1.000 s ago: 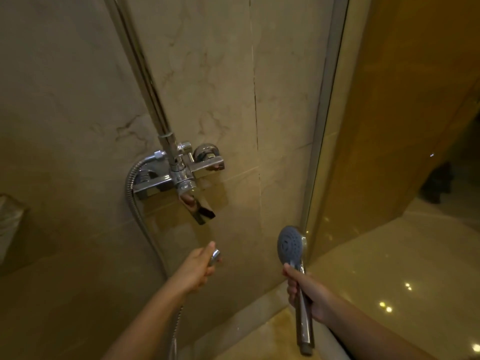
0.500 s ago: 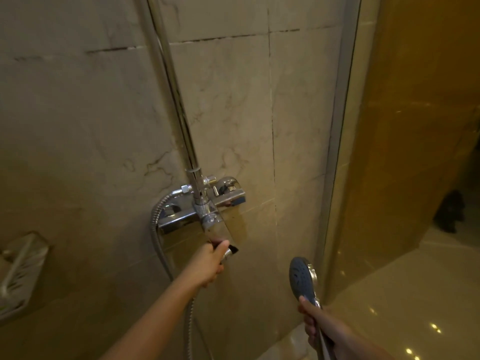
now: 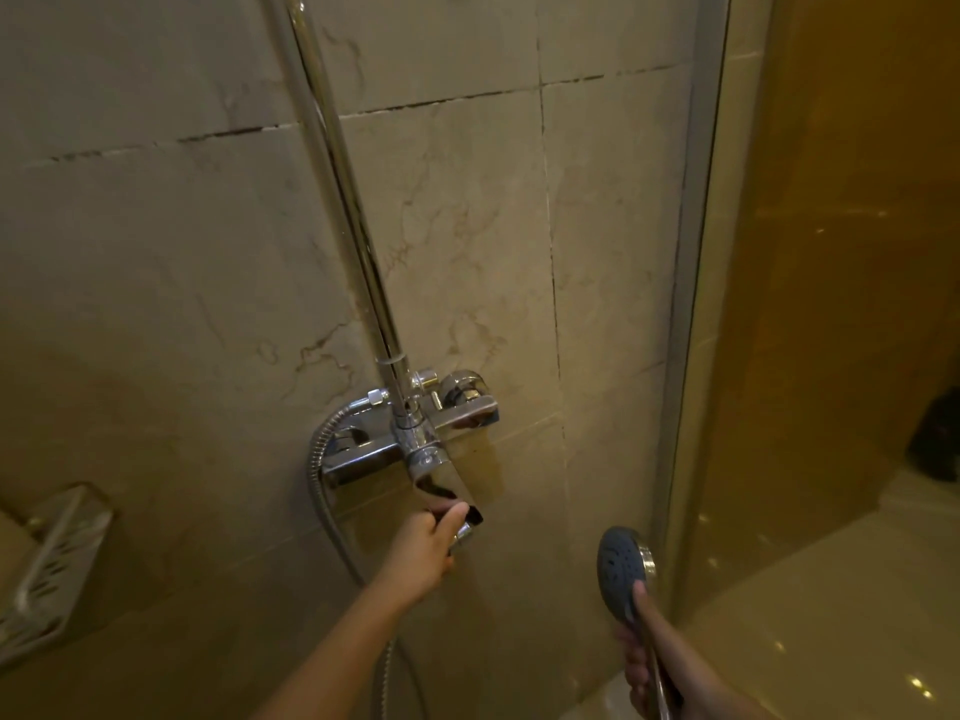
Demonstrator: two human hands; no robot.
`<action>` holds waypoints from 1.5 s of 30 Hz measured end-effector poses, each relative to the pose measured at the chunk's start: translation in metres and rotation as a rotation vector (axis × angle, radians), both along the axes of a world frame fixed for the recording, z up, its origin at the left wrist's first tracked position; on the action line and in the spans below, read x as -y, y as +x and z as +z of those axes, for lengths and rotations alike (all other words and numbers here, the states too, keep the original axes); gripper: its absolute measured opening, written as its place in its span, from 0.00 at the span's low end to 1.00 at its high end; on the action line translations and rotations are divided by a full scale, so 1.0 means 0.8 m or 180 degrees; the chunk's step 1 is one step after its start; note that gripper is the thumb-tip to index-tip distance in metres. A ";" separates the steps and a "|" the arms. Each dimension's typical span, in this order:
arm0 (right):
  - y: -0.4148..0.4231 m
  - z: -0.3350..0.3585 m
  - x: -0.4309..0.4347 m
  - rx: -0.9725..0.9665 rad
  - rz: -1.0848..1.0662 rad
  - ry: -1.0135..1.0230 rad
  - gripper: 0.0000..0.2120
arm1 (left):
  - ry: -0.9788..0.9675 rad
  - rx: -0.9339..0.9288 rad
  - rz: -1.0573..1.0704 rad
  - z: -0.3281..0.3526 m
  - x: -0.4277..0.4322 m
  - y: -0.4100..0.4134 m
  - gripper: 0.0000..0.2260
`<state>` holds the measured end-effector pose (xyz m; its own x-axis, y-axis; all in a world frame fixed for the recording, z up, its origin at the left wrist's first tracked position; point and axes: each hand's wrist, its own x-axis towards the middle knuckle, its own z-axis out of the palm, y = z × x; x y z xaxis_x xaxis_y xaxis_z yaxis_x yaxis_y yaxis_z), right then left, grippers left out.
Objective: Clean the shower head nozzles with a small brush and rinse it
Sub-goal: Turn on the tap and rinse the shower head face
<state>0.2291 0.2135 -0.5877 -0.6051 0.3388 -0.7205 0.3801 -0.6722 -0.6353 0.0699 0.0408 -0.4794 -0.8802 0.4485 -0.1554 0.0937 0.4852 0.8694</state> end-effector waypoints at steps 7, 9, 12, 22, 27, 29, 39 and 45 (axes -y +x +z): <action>0.003 0.002 0.001 0.0091 -0.0068 -0.0181 0.27 | -0.0089 -0.0352 -0.0007 0.001 0.001 0.000 0.13; 0.006 0.001 0.001 0.0098 -0.0057 -0.0226 0.28 | -0.0137 -0.0493 0.0001 0.001 0.001 0.000 0.14; 0.010 0.001 0.000 0.0099 -0.0055 -0.0263 0.28 | -0.0164 -0.0588 0.0041 0.001 0.001 0.000 0.14; 0.016 0.000 -0.004 0.0143 -0.0054 -0.0296 0.27 | -0.0185 -0.0507 0.0051 -0.006 -0.001 -0.002 0.13; 0.015 0.001 -0.008 0.0123 -0.0022 -0.0215 0.27 | -0.0218 -0.0602 0.0126 -0.005 -0.002 -0.002 0.13; 0.013 -0.001 -0.009 0.0077 -0.0023 -0.0228 0.27 | -0.0177 -0.0645 0.0188 -0.008 -0.002 -0.003 0.13; -0.012 -0.008 0.003 -0.0070 0.0111 -0.0260 0.27 | -0.0309 -0.0694 0.0160 -0.014 -0.001 -0.008 0.14; -0.017 -0.009 0.008 -0.0091 0.0150 -0.0295 0.25 | -0.0370 -0.0694 0.0120 -0.017 0.000 -0.012 0.14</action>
